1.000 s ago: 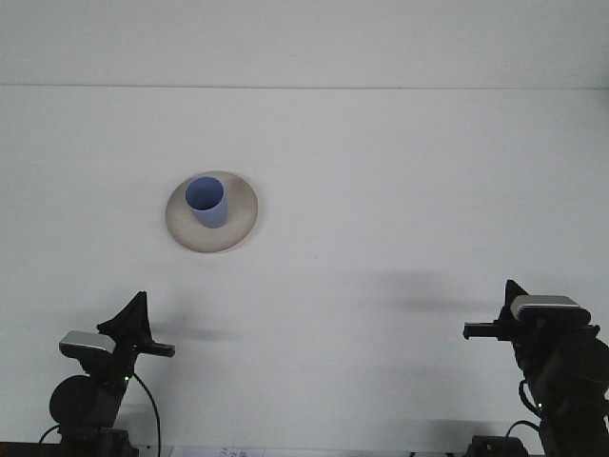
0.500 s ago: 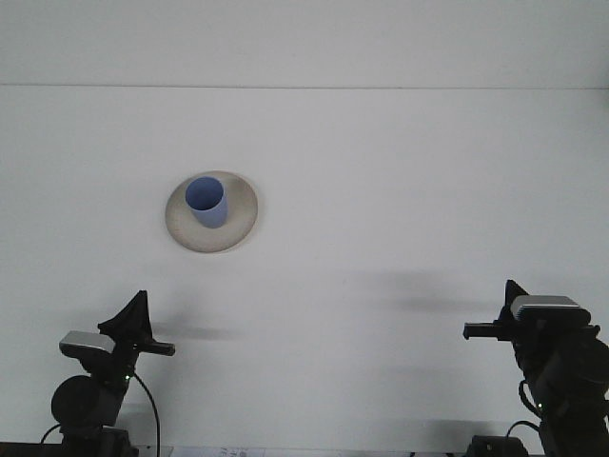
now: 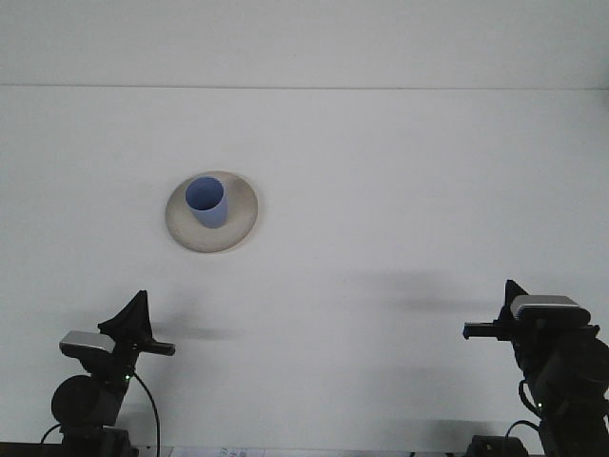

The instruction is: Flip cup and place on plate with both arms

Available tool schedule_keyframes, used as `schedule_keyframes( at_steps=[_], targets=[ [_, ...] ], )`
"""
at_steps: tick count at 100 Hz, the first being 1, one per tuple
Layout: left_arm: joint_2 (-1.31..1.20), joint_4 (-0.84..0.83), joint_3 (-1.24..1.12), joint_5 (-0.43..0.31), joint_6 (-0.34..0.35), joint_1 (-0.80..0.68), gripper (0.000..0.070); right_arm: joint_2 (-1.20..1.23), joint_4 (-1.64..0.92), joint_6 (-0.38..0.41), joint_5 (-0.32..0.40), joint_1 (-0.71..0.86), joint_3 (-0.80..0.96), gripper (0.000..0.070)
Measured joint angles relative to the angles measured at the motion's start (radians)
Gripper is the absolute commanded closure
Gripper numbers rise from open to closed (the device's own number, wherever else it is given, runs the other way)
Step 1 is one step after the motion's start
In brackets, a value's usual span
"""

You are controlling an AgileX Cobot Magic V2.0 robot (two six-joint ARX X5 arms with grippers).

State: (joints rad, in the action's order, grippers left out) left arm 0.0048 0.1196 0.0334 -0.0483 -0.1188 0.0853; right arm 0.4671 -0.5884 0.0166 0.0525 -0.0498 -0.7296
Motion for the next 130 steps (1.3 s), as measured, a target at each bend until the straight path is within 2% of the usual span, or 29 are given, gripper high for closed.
schedule_keyframes(
  at_steps=[20,46,80,107,130],
  targets=[
    [0.0,0.0,0.0,0.0,0.0,0.0,0.0688,-0.02,0.096,0.0,-0.015,0.003,0.042,0.07],
    [0.0,0.0,0.0,0.0,0.0,0.0,0.0688,-0.206,0.412,0.0,-0.025,0.003,0.309,0.07],
    [0.0,0.0,0.0,0.0,0.0,0.0,0.0688,-0.468,0.447,0.0,-0.026,0.003,0.579,0.07],
    [0.0,0.0,0.0,0.0,0.0,0.0,0.0688,-0.464,0.647,0.0,-0.026,0.004,0.713,0.07],
    [0.0,-0.001,0.0,0.0,0.0,0.0,0.0688,-0.465,0.65,0.0,-0.026,0.004,0.715,0.07]
  ],
)
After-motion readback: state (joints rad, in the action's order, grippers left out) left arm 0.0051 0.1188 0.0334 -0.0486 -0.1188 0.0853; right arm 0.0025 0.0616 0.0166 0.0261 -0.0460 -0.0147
